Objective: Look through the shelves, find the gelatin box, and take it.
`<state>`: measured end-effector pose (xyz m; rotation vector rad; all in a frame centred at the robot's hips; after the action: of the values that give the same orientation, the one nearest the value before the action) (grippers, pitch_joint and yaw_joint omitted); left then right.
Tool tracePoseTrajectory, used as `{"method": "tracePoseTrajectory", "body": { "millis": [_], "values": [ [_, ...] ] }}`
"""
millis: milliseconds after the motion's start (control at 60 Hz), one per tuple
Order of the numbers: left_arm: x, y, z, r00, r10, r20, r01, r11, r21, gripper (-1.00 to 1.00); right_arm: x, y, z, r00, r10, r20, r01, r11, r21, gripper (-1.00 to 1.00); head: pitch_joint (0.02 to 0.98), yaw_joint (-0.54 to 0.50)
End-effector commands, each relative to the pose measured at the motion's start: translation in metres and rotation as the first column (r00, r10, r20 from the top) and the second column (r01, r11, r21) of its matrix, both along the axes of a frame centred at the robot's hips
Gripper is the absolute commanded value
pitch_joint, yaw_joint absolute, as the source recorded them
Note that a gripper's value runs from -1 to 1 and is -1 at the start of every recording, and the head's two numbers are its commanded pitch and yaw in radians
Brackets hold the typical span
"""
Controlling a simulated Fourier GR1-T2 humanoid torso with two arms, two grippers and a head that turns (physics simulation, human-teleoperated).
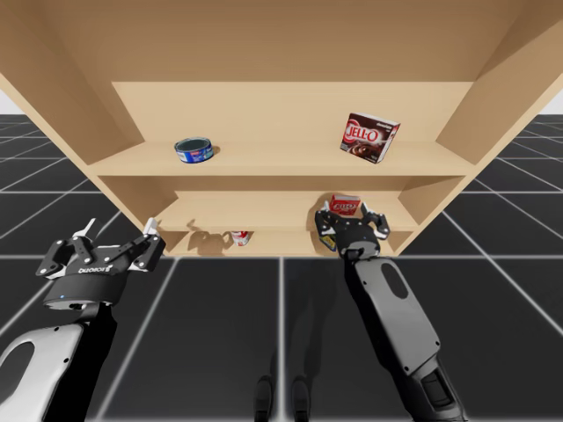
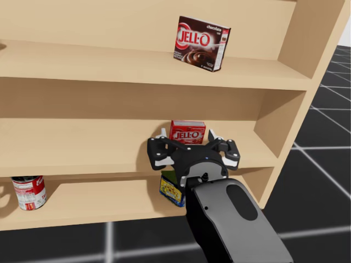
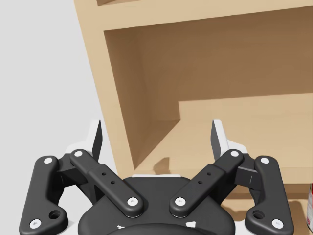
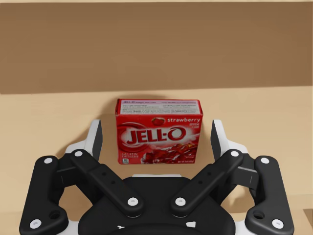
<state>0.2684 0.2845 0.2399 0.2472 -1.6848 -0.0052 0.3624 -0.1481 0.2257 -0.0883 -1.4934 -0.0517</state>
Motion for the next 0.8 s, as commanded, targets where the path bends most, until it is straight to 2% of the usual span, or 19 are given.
{"method": "tracePoseTrajectory", "body": {
  "millis": [17,167,183,200,233,250,267,433,550,800],
  "values": [
    [0.0,0.0,0.0,1.0,0.001,0.0,-0.001,1.0,0.0,-1.0,0.013,-0.002,-0.004,1.0,-0.015,-0.006,0.015,1.0,-0.008,-1.0,0.558,-0.24],
    [0.0,0.0,0.0,1.0,0.001,0.0,-0.001,1.0,0.001,-1.0,0.016,-0.003,-0.007,1.0,0.012,-0.013,-0.012,1.0,-0.012,-1.0,0.555,-0.24],
    [0.0,0.0,0.0,1.0,0.001,0.0,-0.001,1.0,0.001,-1.0,0.016,-0.003,-0.007,1.0,0.017,-0.015,-0.017,1.0,-0.014,-0.94,0.555,-0.24],
    [0.0,0.0,0.0,1.0,0.0,-0.001,0.0,1.0,0.001,-1.0,0.016,-0.003,-0.007,1.0,0.009,-0.011,-0.009,1.0,-0.012,-0.18,0.554,-0.24],
    [0.0,0.0,0.0,1.0,0.0,-0.001,0.0,1.0,0.001,-1.0,0.016,-0.003,-0.008,1.0,0.007,-0.01,-0.008,1.0,-0.013,0.41,0.554,-0.24],
    [0.0,0.0,0.0,1.0,0.0,-0.001,0.0,1.0,0.001,-1.0,0.016,-0.003,-0.008,1.0,0.007,-0.009,-0.007,1.0,-0.013,0.81,0.554,-0.24],
    [0.0,0.0,0.0,1.0,0.0,-0.001,0.0,1.0,0.001,-1.0,0.015,-0.003,-0.008,1.0,0.006,-0.01,-0.006,1.0,-0.013,0.98,0.554,-0.24],
    [0.0,0.0,0.0,1.0,-0.001,-0.001,0.001,1.0,0.0,-1.0,0.011,-0.009,-0.01,1.0,-0.005,-0.01,0.005,1.0,-0.016,1.0,0.549,-0.24],
    [0.0,0.0,0.0,1.0,-0.001,-0.001,0.001,1.0,0.0,-1.0,0.0,-0.015,-0.003,1.0,-0.014,0.019,0.014,1.0,-0.025,1.0,0.542,-0.24],
    [0.0,-0.001,0.0,1.0,-0.002,-0.002,0.002,1.0,0.0,-1.0,-0.041,-0.024,0.016,0.996,-0.005,0.09,0.009,0.999,-0.046,1.0,0.535,-0.24]
  ]
}}
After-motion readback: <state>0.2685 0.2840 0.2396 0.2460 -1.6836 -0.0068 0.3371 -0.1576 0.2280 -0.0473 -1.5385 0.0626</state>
